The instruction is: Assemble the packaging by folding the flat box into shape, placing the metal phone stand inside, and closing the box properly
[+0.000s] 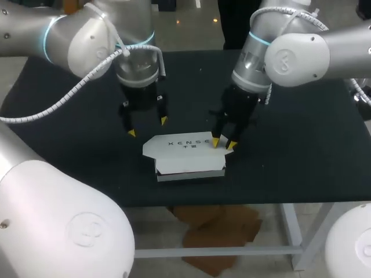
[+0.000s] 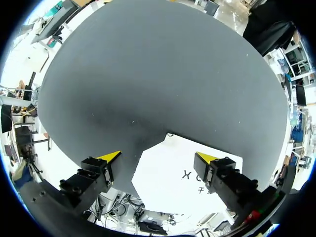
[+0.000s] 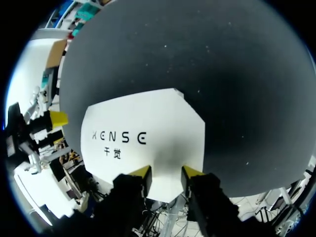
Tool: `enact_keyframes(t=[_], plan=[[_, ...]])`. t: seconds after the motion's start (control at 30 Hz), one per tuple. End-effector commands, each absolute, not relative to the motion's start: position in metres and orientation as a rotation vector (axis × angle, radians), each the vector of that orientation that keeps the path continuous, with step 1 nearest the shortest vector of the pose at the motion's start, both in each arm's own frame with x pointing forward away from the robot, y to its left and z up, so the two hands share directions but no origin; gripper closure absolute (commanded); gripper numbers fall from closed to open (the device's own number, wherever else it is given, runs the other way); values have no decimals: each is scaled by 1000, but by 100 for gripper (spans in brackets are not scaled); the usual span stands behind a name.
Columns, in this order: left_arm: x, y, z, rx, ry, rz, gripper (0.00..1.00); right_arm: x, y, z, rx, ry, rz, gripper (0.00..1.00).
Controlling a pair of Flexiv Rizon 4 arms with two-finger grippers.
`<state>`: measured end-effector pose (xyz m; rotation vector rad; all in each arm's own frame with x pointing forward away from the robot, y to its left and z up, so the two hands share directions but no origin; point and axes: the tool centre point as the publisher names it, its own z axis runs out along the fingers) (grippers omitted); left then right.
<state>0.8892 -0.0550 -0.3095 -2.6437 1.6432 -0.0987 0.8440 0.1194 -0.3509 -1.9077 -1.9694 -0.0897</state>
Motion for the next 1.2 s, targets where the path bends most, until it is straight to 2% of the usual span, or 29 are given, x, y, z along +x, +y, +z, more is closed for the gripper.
enact_keyframes(t=[0.03,0.07,0.13,0.17,0.43,0.5,0.93,1.0,1.03,1.07,1.1,1.2], plan=[[890,-51,-315,-2646,1849,-187,0,842,119,-351,-1909,-1970,-96,56],[887,-50,-316,-2635,1904,-213,5,842,119,-351,-1909,-1971,-97,56],[882,-48,-317,-2622,1954,-260,3,842,119,-351,-1909,-1972,-97,56],[880,-47,-317,-2599,1998,-277,8,842,120,-351,-1910,-1972,-97,56],[871,-52,-324,-2541,2144,-312,16,842,121,-352,-1908,-1972,-100,57],[869,-57,-324,-2522,2100,-246,0,842,121,-352,-1907,-1972,-100,57],[869,-57,-324,-2522,2100,-246,0,842,120,-351,-1912,-1973,-97,56],[869,-57,-324,-2522,2100,-246,30,842,120,-352,-1913,-1971,-95,56],[869,-57,-324,-2522,2100,-246,34,842,120,-352,-1914,-1969,-94,56],[869,-57,-324,-2522,2100,-246,43,842,120,-352,-1914,-1968,-93,56],[869,-59,-324,-2530,2106,-241,48,842,120,-352,-1915,-1968,-92,56],[865,-62,-329,-2504,2156,-219,51,842,120,-352,-1914,-1967,-91,56]])
